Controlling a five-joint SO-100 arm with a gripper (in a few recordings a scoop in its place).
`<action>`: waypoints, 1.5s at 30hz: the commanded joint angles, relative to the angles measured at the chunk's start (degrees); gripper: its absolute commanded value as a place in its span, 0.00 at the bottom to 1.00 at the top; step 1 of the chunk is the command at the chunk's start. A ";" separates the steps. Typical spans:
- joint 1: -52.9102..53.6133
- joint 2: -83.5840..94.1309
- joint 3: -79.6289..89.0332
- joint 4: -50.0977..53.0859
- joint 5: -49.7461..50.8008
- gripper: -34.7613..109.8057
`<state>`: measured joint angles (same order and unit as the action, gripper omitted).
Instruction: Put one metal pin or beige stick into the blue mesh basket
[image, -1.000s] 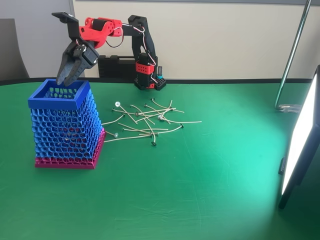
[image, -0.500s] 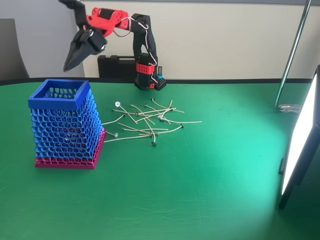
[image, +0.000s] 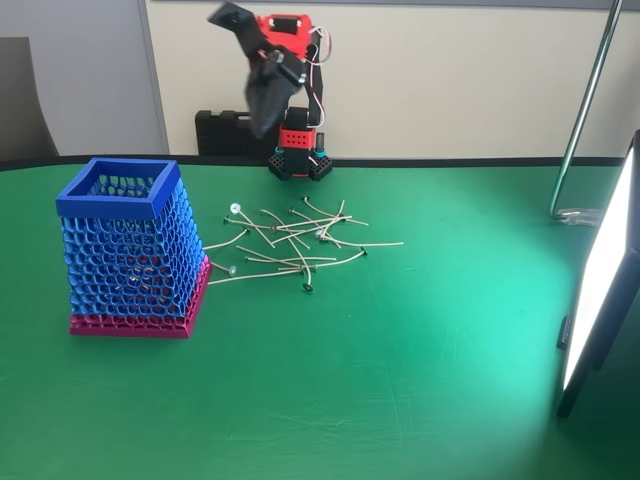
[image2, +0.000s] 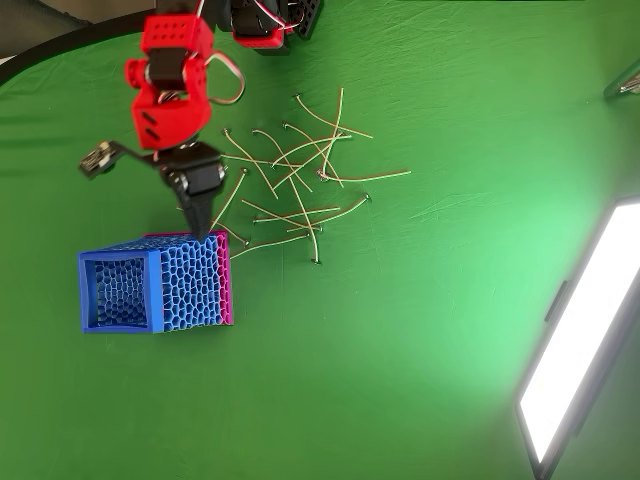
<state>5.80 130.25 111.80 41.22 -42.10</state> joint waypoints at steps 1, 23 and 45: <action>-3.87 15.21 15.03 -2.37 6.50 0.24; -7.91 60.21 64.86 4.39 29.00 0.25; -8.35 60.29 64.86 8.53 33.40 0.25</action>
<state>-2.20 190.02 176.40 49.66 -8.96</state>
